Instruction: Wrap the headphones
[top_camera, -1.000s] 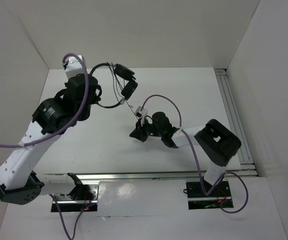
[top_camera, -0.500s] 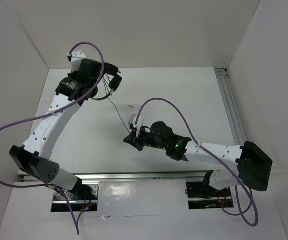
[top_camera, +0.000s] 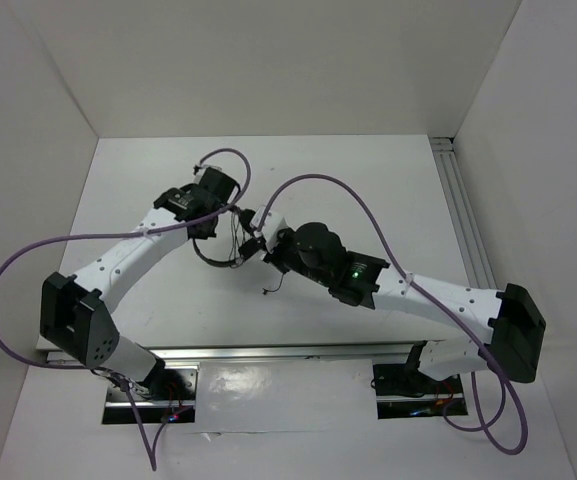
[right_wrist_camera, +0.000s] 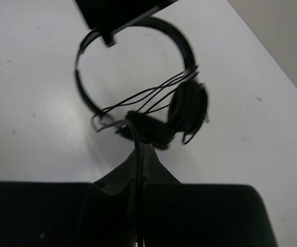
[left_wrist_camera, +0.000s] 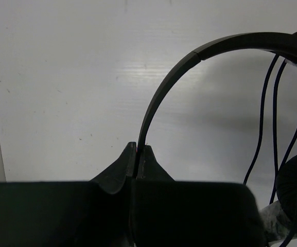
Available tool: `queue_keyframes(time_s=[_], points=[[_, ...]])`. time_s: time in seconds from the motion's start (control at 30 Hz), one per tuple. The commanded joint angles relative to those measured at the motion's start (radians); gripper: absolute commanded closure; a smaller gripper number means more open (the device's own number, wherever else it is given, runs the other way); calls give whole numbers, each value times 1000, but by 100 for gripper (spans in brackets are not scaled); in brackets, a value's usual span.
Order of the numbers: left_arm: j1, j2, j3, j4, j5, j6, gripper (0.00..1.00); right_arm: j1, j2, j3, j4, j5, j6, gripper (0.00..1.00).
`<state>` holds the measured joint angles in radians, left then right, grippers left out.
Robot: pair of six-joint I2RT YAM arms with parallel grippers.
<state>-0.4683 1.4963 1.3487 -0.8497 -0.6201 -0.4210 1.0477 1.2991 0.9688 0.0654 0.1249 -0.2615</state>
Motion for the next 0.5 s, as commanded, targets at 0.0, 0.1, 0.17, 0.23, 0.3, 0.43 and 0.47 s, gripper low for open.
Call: queue_keyframes(time_s=[0.0,0.1,0.17,0.23,0.3,0.43,0.47], points=[[-81,-102,-46,37,80,63,100,-5,-20,71,-49,142,-88,100],[-144,-145,-114,28,57,64,100,-46,-20,111,-62,142,-110,100],[-200,-203,-147,28,57,73,100,-67,-8,122,-73,180,-122,100],[-254,-244,-157,14,33,73,100,-78,2,122,-73,212,-131,100],[-288,-289,-166,5,23,73,100,-101,2,113,-58,235,-140,99],[-375,-308,-145,-63,23,64,100,-152,-20,91,-16,226,-140,95],[-409,-318,-145,-86,23,64,100,-175,-20,91,-16,226,-140,93]])
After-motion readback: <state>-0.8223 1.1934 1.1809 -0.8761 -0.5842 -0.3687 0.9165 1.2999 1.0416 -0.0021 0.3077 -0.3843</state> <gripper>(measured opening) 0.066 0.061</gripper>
